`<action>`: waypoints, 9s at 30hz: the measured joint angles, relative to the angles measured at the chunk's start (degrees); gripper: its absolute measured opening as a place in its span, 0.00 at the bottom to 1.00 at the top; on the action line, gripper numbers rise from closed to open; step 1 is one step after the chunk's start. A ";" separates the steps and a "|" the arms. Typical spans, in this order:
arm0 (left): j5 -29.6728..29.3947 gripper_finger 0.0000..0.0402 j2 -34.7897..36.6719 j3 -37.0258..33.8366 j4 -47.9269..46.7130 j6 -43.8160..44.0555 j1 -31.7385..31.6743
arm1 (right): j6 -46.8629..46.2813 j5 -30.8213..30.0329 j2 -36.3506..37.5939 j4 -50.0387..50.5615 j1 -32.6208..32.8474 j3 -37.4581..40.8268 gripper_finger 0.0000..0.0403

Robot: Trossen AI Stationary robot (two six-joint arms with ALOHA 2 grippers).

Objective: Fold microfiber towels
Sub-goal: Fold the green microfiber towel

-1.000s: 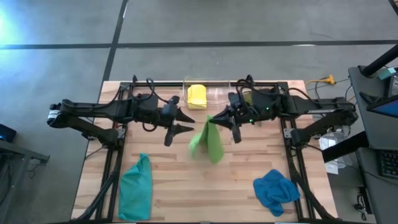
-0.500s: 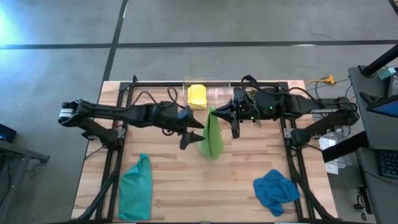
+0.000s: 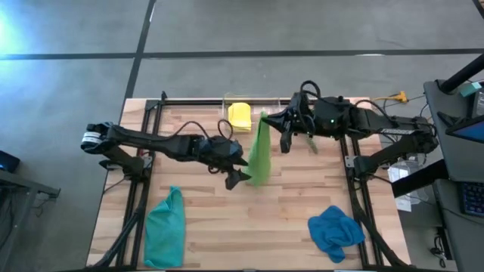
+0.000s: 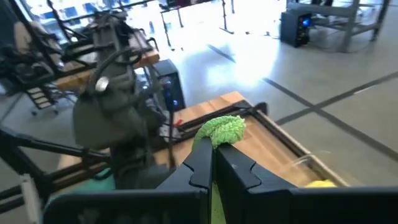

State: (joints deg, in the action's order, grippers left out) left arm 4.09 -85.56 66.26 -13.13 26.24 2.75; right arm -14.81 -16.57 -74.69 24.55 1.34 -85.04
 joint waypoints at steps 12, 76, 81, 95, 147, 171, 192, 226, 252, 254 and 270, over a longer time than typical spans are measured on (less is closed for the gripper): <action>-14.11 0.64 -9.15 0.09 0.20 -4.18 6.27 | 0.99 -0.16 1.77 3.96 -7.69 -3.32 0.02; -81.63 0.54 -26.45 17.16 24.60 -20.74 5.43 | -1.82 3.51 2.31 5.25 -10.10 -16.96 0.02; -83.92 0.41 -23.55 17.09 23.42 -23.38 5.51 | -1.24 3.51 2.31 5.25 -10.11 -16.96 0.02; -84.08 0.04 -12.61 16.74 -4.83 -21.92 8.02 | 1.90 3.51 3.42 8.09 -10.14 -16.96 0.02; -11.96 0.00 15.36 15.38 -34.35 -14.49 10.57 | -1.07 16.48 -3.93 17.89 -1.09 -6.40 0.02; -6.49 0.07 12.16 12.76 -41.45 -12.68 6.66 | -1.24 16.52 -3.63 16.68 -1.09 -6.64 0.02; -25.96 0.43 5.33 12.81 -1.71 -6.57 5.46 | -7.19 12.44 -4.71 11.80 -1.09 -6.70 0.02; -31.62 0.33 3.68 14.91 -1.23 -10.33 4.32 | -7.23 12.45 -6.10 9.53 0.42 -6.81 0.02; -36.66 0.28 -2.15 12.94 -13.27 -2.36 4.32 | -7.21 12.43 -5.62 9.51 0.42 -8.78 0.02; -36.74 0.28 -2.13 11.98 -13.96 -2.32 4.32 | -7.10 12.43 -5.48 9.53 0.42 -9.24 0.02; -29.39 0.28 -0.41 -0.60 -7.09 -2.51 4.43 | -6.10 12.43 -4.10 9.95 0.51 -10.33 0.02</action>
State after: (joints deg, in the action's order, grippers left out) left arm -25.30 -85.97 65.66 -20.23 23.73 7.18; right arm -20.91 -4.14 -78.80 34.50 1.85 -95.37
